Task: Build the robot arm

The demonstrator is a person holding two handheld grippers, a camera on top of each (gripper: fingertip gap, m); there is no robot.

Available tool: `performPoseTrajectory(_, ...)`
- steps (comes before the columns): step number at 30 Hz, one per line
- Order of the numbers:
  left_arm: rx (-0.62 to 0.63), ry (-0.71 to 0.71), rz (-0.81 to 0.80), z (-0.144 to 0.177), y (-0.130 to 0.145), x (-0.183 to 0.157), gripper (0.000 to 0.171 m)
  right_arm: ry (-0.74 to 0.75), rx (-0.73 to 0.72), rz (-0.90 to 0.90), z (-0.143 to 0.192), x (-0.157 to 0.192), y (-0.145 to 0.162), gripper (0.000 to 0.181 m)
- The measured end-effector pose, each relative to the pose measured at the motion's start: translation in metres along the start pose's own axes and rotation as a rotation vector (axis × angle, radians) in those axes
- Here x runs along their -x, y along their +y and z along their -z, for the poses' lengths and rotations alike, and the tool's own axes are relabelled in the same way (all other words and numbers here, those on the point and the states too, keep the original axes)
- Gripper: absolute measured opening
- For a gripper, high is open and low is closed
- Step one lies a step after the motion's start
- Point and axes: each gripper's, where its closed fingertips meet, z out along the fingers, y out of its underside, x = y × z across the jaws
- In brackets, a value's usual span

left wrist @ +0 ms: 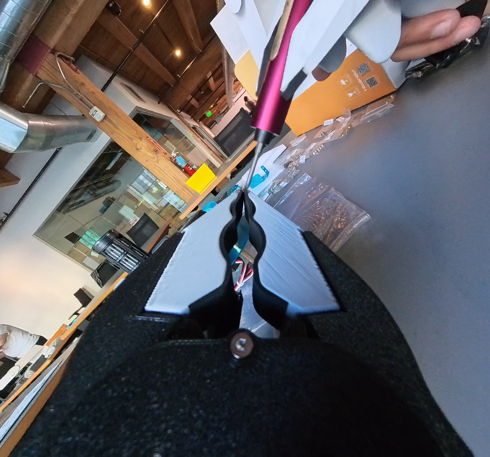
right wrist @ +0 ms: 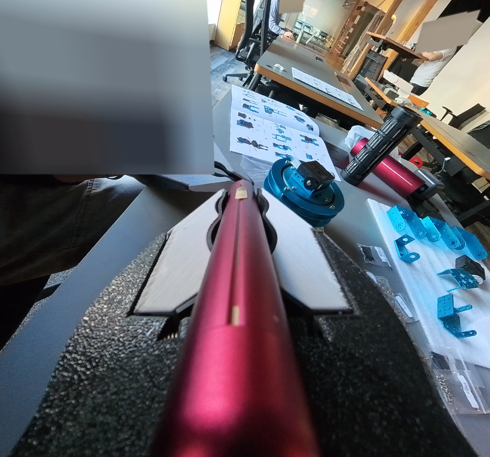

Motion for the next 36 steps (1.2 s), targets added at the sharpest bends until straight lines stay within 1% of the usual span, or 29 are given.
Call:
performPoseTrajectory(7, 0.003, 0.002, -0.001, -0.0003, 0.0005, -0.0004, 0.000, -0.008, -0.024, -0.005, 0.0020, 0.0016, -0.0058, 0.022)
performPoseTrajectory(16, -0.001, -0.001, -0.007, 0.0003, 0.0001, -0.0004, 0.000, 0.001, 0.012, -0.008, -0.0004, -0.0019, 0.0019, 0.022)
performPoseTrajectory(20, 0.004, 0.002, -0.011, -0.0002, 0.0008, -0.0013, 0.000, 0.003, -0.004, 0.010, 0.0019, -0.0013, -0.0029, 0.022)
performPoseTrajectory(22, 0.003, 0.001, -0.011, -0.0001, 0.0006, -0.0011, 0.000, -0.012, -0.008, -0.009, 0.0029, -0.0004, -0.0052, 0.022)
performPoseTrajectory(24, 0.004, 0.003, -0.012, -0.0002, 0.0008, -0.0014, 0.000, -0.012, -0.010, -0.025, 0.0023, -0.0014, -0.0046, 0.022)
performPoseTrajectory(27, 0.003, 0.002, -0.014, -0.0002, 0.0006, -0.0016, 0.000, -0.007, 0.016, 0.000, 0.0011, -0.0020, 0.0006, 0.022)
performPoseTrajectory(29, 0.003, 0.002, -0.012, -0.0003, 0.0006, -0.0014, 0.000, -0.022, 0.010, -0.022, 0.0007, -0.0004, 0.0000, 0.022)
performPoseTrajectory(36, 0.004, 0.003, -0.021, -0.0004, 0.0006, -0.0024, 0.000, -0.019, 0.009, -0.011, 0.0003, 0.0008, -0.0016, 0.022)
